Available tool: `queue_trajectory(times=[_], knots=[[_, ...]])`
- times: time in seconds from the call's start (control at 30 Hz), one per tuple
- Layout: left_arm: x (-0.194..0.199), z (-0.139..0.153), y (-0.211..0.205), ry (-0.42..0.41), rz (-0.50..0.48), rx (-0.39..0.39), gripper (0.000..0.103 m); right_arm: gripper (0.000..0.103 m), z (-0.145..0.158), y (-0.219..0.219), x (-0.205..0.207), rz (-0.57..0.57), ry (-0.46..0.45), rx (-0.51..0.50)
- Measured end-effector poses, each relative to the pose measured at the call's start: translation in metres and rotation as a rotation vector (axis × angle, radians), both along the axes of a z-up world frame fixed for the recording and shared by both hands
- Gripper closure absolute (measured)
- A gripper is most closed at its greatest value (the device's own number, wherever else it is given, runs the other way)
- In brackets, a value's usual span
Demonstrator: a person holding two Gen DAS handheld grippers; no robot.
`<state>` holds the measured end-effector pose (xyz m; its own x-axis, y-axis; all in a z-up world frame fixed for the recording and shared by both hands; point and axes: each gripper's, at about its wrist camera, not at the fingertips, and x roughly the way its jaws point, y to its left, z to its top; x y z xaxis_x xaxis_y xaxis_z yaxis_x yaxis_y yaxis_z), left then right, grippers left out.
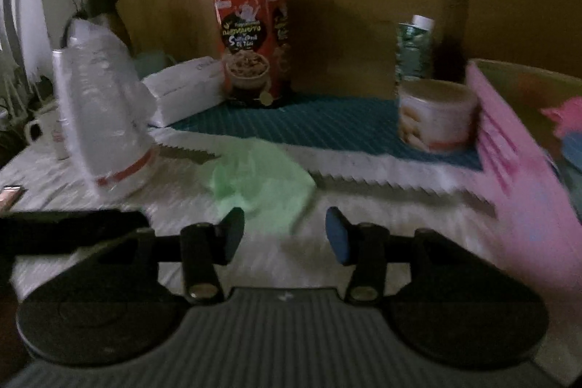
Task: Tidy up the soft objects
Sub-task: 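Move the right gripper to the light green cloth and pinch it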
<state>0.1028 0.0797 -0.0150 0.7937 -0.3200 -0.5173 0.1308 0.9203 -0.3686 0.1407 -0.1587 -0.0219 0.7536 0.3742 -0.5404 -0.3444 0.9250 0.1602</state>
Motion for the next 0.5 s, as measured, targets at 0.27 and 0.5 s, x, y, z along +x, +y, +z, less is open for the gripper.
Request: queue_trajectory(times=[0.27,0.5], knots=[[-0.001,-0.001,0.005,0.009,0.000,-0.026,0.046,0.098,-0.001,0.039,0.035,0.056,0.001,-0.111],[-0.002,-0.001,0.005,0.017,-0.029,-0.049,0.045,0.099,0.003,0.007,-0.018,0.059,0.027,-0.028]])
